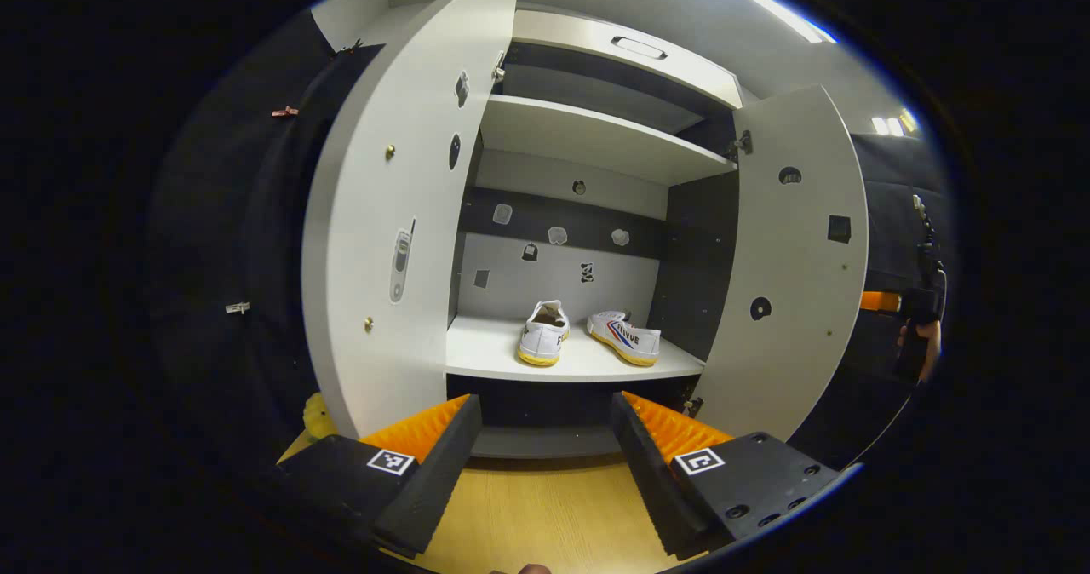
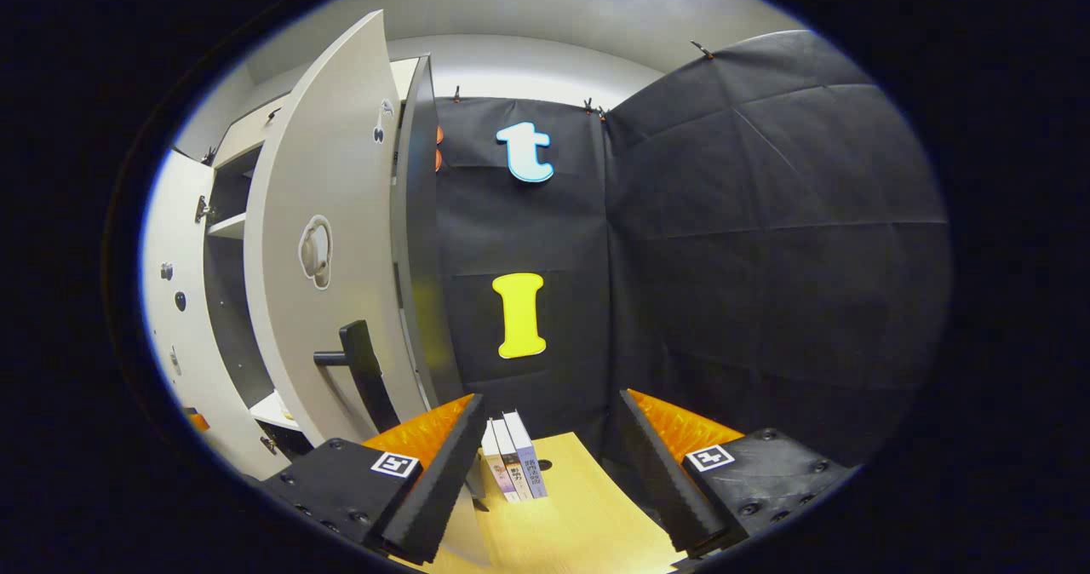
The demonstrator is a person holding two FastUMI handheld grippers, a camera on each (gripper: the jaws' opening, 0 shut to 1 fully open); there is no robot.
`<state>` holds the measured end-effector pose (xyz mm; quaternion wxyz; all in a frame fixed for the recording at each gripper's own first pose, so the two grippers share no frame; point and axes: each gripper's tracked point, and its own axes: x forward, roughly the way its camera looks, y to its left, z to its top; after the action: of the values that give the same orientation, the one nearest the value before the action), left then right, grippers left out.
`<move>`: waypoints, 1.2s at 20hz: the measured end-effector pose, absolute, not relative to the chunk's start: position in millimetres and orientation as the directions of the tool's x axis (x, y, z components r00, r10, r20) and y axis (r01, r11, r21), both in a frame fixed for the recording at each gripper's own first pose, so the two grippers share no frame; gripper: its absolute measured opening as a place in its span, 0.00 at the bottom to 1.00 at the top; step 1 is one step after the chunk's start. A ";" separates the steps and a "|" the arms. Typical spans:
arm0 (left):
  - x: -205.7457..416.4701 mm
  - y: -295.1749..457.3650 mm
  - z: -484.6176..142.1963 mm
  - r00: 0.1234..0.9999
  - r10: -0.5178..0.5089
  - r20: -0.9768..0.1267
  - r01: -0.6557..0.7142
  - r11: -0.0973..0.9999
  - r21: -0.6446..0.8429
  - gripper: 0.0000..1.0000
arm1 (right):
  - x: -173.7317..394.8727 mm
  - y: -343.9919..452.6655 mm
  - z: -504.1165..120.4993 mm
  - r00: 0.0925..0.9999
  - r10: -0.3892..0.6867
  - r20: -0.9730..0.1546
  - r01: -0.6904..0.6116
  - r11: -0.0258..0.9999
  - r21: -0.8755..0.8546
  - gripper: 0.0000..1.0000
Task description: Grab one shoe with the right hand and put it into the shoe cabinet, grab the other shoe with the left hand and put it into the shoe cabinet; then close the right door with the right hand and the left door with the left hand.
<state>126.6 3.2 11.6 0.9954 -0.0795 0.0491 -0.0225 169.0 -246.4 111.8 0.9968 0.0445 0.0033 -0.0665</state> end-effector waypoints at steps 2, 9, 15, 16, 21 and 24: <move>116.1 11.0 17.2 0.995 -0.045 -0.085 0.031 0.986 -0.162 0.95 | 180.4 -232.7 109.3 0.995 -0.094 -0.024 0.095 0.992 0.077 0.98; 87.9 34.7 21.1 0.997 0.000 -0.073 -0.016 0.976 -0.217 0.95 | 181.5 -205.1 112.7 0.999 -0.025 -0.027 0.027 0.997 0.077 0.92; 64.5 51.8 17.7 0.996 0.017 -0.087 -0.033 0.982 -0.185 0.95 | 171.7 -181.8 111.5 0.998 -0.065 -0.007 0.065 0.995 0.074 0.94; 58.8 53.5 17.8 0.996 0.016 -0.087 -0.032 0.982 -0.187 0.95 | 170.2 -173.2 110.2 0.999 -0.051 -0.009 0.052 0.996 0.076 0.94; 45.4 67.5 11.4 0.994 0.042 -0.101 -0.059 0.983 -0.172 0.95 | 170.8 -106.2 109.9 0.999 0.049 0.000 -0.049 0.997 0.062 0.94; 28.2 77.2 2.1 0.991 0.064 -0.116 -0.087 0.974 -0.208 0.95 | 183.9 -68.0 109.2 0.997 0.081 0.003 -0.081 0.993 0.080 0.95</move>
<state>28.2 77.2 2.1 0.9921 -0.1068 0.0542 0.0379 183.9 -68.0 109.2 0.9984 0.0399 0.0003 0.0408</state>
